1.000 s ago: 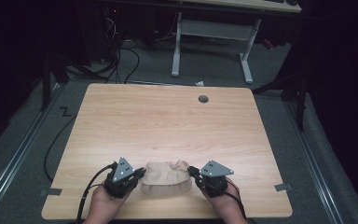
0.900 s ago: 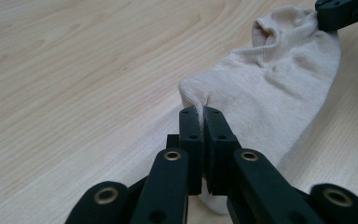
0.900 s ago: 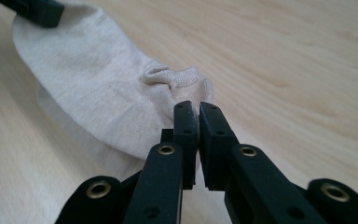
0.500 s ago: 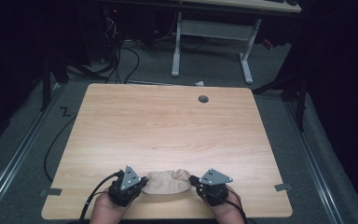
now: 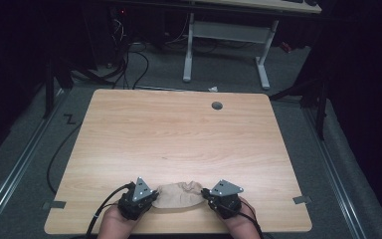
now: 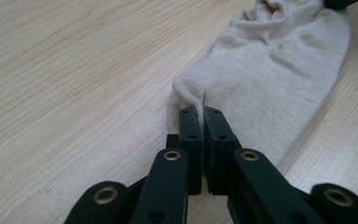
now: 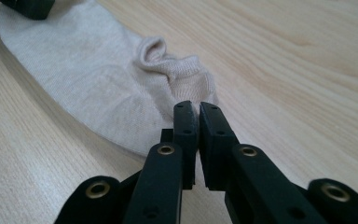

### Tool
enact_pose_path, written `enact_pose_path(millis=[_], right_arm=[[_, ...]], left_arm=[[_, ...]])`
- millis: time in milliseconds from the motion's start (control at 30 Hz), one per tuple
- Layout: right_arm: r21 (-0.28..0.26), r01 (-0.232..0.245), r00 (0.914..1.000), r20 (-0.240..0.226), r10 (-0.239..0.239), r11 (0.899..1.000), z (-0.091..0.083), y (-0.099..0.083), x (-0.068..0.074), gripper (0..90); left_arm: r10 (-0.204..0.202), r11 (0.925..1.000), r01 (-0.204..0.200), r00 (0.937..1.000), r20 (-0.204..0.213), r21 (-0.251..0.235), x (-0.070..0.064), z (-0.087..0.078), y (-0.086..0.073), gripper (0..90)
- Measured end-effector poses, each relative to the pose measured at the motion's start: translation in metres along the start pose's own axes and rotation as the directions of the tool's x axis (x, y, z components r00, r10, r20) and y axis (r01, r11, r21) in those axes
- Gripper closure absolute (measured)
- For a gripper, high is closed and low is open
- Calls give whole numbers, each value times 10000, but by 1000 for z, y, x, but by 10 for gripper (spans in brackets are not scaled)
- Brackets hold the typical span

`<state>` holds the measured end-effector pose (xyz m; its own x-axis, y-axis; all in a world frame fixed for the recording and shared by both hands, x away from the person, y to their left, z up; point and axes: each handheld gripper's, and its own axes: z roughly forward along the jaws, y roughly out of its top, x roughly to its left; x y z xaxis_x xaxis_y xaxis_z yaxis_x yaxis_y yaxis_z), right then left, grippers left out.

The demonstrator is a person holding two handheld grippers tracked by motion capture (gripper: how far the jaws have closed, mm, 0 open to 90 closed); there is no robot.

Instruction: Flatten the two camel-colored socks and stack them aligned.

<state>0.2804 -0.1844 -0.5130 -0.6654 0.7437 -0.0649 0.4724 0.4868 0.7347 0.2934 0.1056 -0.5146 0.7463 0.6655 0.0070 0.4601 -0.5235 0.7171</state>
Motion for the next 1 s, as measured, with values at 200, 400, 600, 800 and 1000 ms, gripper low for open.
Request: enact_pose_path(millis=[200,400,600,800,1000], right_arm=[[225,-45,9999,-121,48,9997,3,-2,0,848],[-39,-243,9997,-40,243,9997,1,-1,-3,749],[-600,-464,9988,99,471,9971,-6,0,-7,710],[-1013,-920,9937,550,979,9906,-9,1,-23,663],[-1095,-1565,9817,918,1667,9816,-8,-5,-45,647]], left_arm=[[-64,9999,65,10000,-52,135,3,6,-1,842],[-250,9996,247,9994,-243,-113,8,3,1,729],[-470,9969,454,9986,-240,-636,14,-4,3,686],[-932,9923,895,9948,-399,-862,29,-11,3,680],[-1354,9855,1325,9906,-202,-1055,40,-15,2,640]])
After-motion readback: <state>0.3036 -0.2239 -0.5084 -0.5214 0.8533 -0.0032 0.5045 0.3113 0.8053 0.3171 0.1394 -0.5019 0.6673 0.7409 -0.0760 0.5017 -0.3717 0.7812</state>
